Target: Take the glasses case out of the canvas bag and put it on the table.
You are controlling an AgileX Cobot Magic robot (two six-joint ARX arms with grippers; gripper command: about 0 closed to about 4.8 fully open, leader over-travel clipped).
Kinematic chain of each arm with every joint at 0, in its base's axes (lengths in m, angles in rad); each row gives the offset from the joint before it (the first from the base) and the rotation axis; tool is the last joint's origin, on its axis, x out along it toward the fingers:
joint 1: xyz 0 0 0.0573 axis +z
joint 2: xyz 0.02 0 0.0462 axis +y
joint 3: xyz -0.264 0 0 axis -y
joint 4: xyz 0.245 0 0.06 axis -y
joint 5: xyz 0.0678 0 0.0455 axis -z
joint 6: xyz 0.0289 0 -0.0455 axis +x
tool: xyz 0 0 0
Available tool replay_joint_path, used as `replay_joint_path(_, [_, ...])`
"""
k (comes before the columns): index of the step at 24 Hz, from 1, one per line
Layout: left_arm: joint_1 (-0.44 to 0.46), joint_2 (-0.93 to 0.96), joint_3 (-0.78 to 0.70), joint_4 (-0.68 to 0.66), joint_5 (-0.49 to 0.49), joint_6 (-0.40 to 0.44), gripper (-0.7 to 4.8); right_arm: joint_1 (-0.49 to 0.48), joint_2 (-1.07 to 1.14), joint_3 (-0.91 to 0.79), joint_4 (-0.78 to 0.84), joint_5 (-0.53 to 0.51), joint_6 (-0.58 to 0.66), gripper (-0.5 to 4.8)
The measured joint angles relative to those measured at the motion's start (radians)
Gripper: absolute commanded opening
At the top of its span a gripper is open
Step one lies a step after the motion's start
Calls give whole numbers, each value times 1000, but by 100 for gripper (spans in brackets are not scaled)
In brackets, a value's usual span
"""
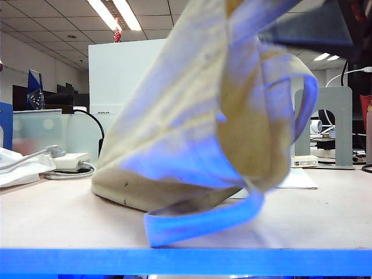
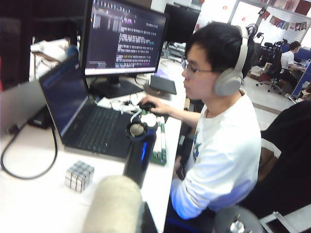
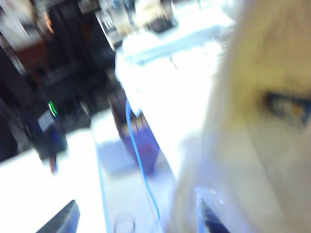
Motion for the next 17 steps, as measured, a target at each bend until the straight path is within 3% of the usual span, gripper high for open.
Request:
replay_joint_path(2, [3,0,0,9,0,2,-6,0,3,-2,-106,-11,-42,310])
replay_joint_path(6, [40,0,0,10,-5,-16,-6,4,-6,-2,-116,20,-79,291])
replay_joint_path(9, [32,-1,0,13,35,-39,-6,8,31,-1,-37,35,-117,271])
replay_joint_path(14, [16,-5,0,56,188,-104,-6,7,217,-1,88,89,-154,271])
replay_joint_path(17, [21,-27,0,96,192,-151,-6,0,261,-1,181,119,-175,270])
